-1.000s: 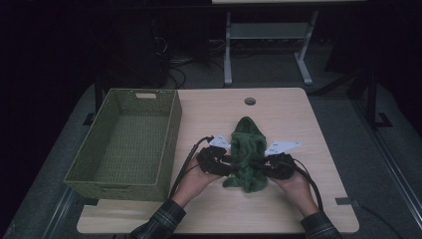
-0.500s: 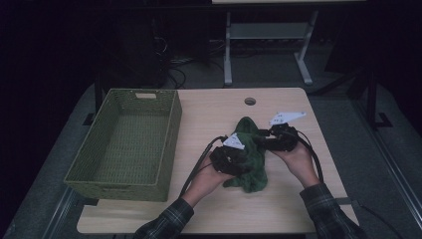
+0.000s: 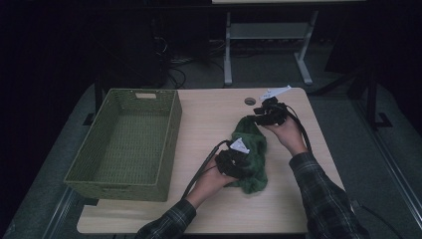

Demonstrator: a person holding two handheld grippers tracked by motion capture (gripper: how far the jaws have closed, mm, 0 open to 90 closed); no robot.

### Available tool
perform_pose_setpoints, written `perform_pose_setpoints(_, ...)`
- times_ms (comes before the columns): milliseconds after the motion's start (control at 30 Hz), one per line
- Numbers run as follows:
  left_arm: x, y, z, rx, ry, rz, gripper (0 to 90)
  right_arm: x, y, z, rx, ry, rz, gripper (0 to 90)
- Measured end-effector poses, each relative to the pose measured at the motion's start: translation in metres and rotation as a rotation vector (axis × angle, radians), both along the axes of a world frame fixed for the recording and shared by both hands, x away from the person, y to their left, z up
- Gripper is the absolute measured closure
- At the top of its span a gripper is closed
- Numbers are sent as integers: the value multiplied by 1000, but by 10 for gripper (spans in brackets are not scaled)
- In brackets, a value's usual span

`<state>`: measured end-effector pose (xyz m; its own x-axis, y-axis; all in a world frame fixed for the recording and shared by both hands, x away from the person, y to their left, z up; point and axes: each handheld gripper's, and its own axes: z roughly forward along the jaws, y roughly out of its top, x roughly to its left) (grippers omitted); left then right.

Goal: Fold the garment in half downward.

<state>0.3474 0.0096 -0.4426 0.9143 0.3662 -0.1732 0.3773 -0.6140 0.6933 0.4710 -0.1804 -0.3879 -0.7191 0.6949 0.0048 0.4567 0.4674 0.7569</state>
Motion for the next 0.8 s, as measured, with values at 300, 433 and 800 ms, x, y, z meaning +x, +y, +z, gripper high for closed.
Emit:
perform_pose_setpoints(300,2,2,-4,5,12,6,579,28,0,-15,12,60,-2,535)
perform_pose_setpoints(433,2,1,-5,15,12,5,591,32,8,-26,-18,96,12,560)
perform_pose_setpoints(800,3,2,-7,8,23,15,603,13,-9,-9,59,62,39,856)
